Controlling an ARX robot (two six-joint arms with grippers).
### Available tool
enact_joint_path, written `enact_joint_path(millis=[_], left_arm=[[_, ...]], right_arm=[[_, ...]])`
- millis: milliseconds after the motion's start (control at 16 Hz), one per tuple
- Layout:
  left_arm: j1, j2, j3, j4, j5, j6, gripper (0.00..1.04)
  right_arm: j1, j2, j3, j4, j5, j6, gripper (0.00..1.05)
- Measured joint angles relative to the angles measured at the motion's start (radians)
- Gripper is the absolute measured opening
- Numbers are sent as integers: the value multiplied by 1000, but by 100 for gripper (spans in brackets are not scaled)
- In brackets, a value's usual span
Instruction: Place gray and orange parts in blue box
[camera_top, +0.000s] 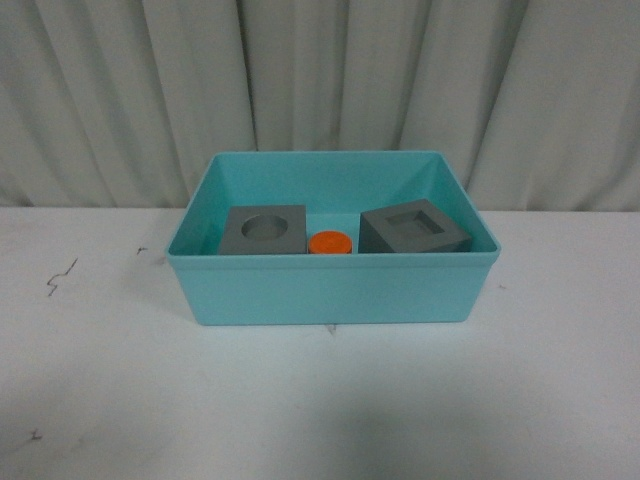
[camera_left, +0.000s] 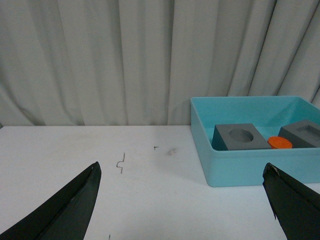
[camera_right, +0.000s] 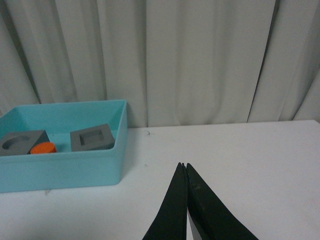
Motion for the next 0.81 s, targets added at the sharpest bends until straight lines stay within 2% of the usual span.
enact_joint_path(millis=[187,249,686,748,811], left_arm=[[0,0,0,1,1,0,98],[0,0,0,1,0,0,98],[0,0,0,1,0,0,98],[0,0,0,1,0,0,98],[0,0,0,1,0,0,98]], right_arm=[[0,0,-4,-19,0,0,2],[0,0,-4,-18,0,0,5],[0,0,-4,-18,0,0,96],[0,0,-4,-18,0,0,99],[0,0,-4,-18,0,0,98]])
